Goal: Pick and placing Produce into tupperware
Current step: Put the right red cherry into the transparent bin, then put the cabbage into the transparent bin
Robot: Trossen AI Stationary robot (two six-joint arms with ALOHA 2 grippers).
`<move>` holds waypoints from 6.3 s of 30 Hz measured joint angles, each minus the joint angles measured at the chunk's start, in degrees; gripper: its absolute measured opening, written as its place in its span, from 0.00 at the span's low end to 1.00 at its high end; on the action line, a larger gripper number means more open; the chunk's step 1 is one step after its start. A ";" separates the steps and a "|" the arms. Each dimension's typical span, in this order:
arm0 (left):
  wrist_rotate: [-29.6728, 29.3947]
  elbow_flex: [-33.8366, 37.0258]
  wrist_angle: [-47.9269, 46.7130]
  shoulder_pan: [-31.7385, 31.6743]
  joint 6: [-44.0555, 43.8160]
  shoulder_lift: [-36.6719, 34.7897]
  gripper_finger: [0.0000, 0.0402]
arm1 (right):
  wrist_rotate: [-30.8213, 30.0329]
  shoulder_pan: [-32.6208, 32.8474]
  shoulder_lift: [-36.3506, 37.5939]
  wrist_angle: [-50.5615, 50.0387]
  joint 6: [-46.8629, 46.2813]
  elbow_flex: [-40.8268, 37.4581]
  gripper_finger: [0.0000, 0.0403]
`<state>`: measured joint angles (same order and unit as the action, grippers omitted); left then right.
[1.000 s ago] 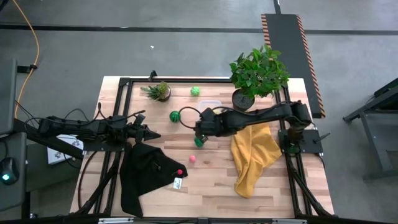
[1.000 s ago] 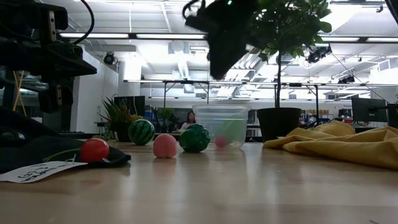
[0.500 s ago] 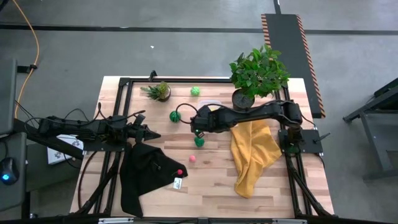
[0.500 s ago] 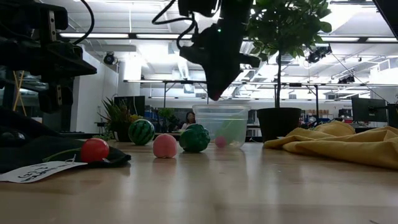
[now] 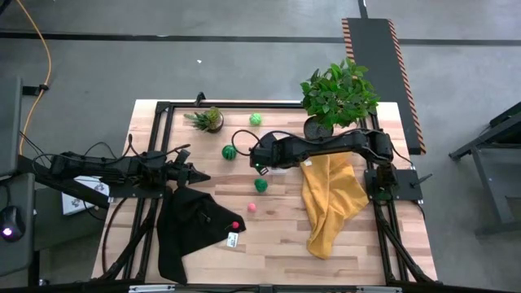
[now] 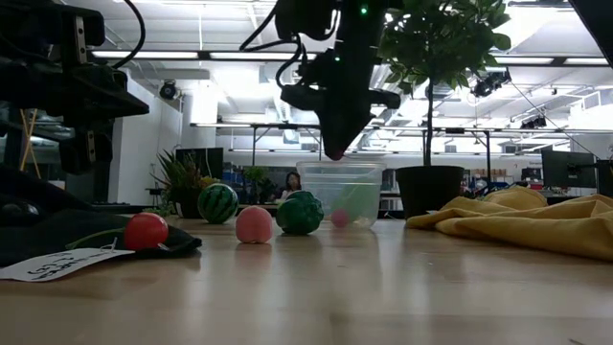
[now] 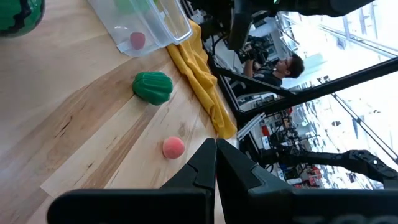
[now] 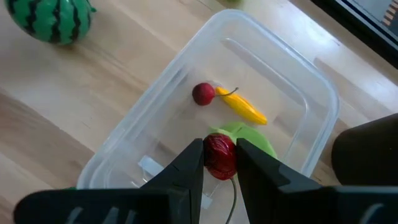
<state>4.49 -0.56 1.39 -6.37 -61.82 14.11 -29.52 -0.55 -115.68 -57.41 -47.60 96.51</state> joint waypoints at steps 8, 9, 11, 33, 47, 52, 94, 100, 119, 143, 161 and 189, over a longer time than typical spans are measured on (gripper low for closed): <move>0.00 0.00 0.00 0.00 0.00 0.02 0.00 | 1.20 -0.14 -1.06 0.28 0.07 0.01 0.18; 0.00 0.00 0.00 0.00 0.00 0.00 0.00 | 1.20 -0.14 -1.07 0.39 0.07 0.00 0.18; 0.00 0.00 -0.01 0.00 0.00 0.02 0.00 | 1.16 -0.14 -1.03 0.79 0.07 0.00 0.18; 0.00 0.00 -0.01 0.02 0.01 0.02 0.00 | 1.92 -0.18 -1.01 0.79 0.12 0.00 0.28; 0.00 0.00 -0.01 0.00 0.01 0.02 0.00 | 4.60 0.98 -1.01 4.11 1.57 4.49 0.28; 0.00 0.00 -0.02 0.02 0.00 0.02 0.00 | 6.73 2.83 -0.92 4.47 5.69 9.96 0.28; 0.00 0.00 0.00 0.00 0.00 0.02 0.00 | 24.71 20.93 48.94 45.19 13.63 -42.01 0.28; 0.00 0.00 0.00 0.02 0.00 0.00 0.00 | 17.17 20.80 54.11 46.74 18.22 -50.46 0.28; 0.00 0.00 -0.02 0.02 0.02 0.00 0.00 | 13.18 17.04 66.95 41.51 20.51 -61.90 0.28; 0.00 0.00 0.00 0.01 0.01 0.02 0.00 | -0.97 14.79 75.93 67.72 21.12 -84.82 0.28; 0.00 0.00 -0.02 0.02 0.00 0.00 0.00 | -9.12 14.77 76.06 79.86 22.17 -93.26 0.28; 0.00 0.00 -0.02 0.01 0.01 0.00 0.00 | -3.89 14.81 76.08 81.23 33.51 -93.70 0.28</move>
<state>4.49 -0.56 1.37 -6.36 -61.81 14.11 -33.41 14.26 -39.59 23.81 -14.09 2.81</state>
